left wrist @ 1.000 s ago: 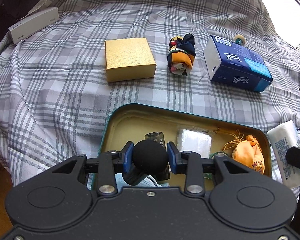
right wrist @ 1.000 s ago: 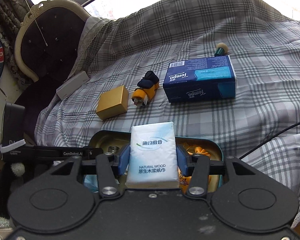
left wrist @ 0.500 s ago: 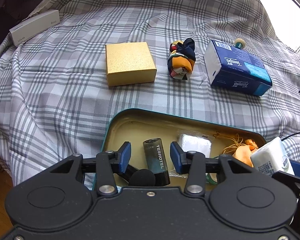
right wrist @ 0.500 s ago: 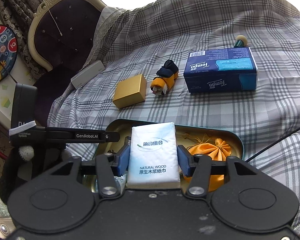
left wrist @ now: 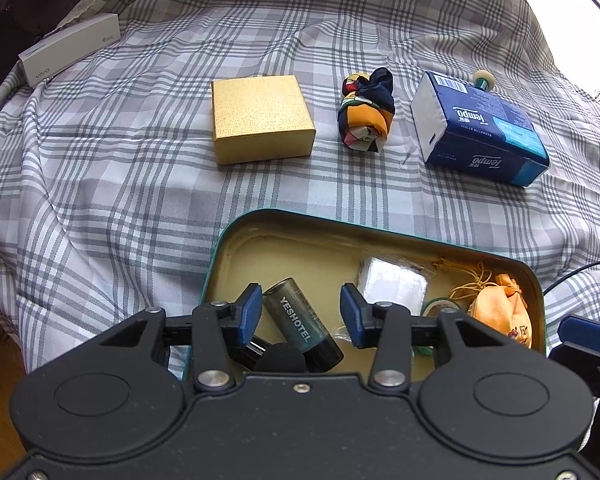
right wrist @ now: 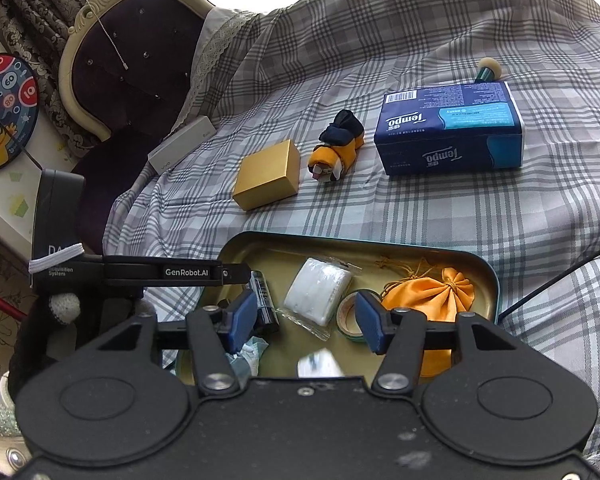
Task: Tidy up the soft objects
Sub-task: 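Carry the tissue packet over the gold tray and open the right tool, then withdraw both tools from the gold tray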
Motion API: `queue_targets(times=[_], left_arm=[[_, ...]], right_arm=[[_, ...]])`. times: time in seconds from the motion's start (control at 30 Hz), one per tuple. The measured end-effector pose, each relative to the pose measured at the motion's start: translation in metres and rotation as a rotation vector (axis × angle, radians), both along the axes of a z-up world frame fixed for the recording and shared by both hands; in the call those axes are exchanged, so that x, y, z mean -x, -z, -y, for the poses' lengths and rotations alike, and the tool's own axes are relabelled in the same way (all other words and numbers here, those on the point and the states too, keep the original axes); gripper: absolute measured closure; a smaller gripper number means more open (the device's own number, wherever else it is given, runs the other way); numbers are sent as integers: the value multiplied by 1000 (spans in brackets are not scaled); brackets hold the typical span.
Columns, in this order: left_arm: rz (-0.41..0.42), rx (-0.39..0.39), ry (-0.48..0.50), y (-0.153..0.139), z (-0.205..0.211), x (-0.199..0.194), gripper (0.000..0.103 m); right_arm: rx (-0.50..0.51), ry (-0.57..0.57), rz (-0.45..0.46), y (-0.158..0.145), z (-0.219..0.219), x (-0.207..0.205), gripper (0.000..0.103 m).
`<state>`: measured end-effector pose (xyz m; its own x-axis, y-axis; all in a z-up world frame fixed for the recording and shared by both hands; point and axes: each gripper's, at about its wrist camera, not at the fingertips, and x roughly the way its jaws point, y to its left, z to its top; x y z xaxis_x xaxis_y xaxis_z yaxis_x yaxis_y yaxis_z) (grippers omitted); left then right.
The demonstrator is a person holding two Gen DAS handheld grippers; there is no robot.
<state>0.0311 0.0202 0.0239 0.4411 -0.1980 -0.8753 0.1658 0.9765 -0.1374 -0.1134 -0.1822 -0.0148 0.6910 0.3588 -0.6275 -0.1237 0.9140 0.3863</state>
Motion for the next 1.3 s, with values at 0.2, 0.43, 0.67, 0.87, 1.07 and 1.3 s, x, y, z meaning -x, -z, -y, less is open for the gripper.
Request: queue_targets(times=[0.2,0.43,0.67,0.87,1.07,1.3], left_arm=[[-9,-7,-2,3,0,-1,59],[-7,-9,-1,3,1,0,59],[-5,-14,5,3,3,1,59],[-8,-16,16,5,6,3,59],[-11,-18,23,6,9,3,59],[-9,-29,29,5,12,0,59]], right_arm=[[-14,61,-1,1,8,-2,49],[-16,114,13,2,13,-3,49],[7,158,24,6,15,-5,49],[7,153,16,10,14,-8,49],[11,160,2,14,15,-10,49],[6,166,-12,18,18,-15,49]])
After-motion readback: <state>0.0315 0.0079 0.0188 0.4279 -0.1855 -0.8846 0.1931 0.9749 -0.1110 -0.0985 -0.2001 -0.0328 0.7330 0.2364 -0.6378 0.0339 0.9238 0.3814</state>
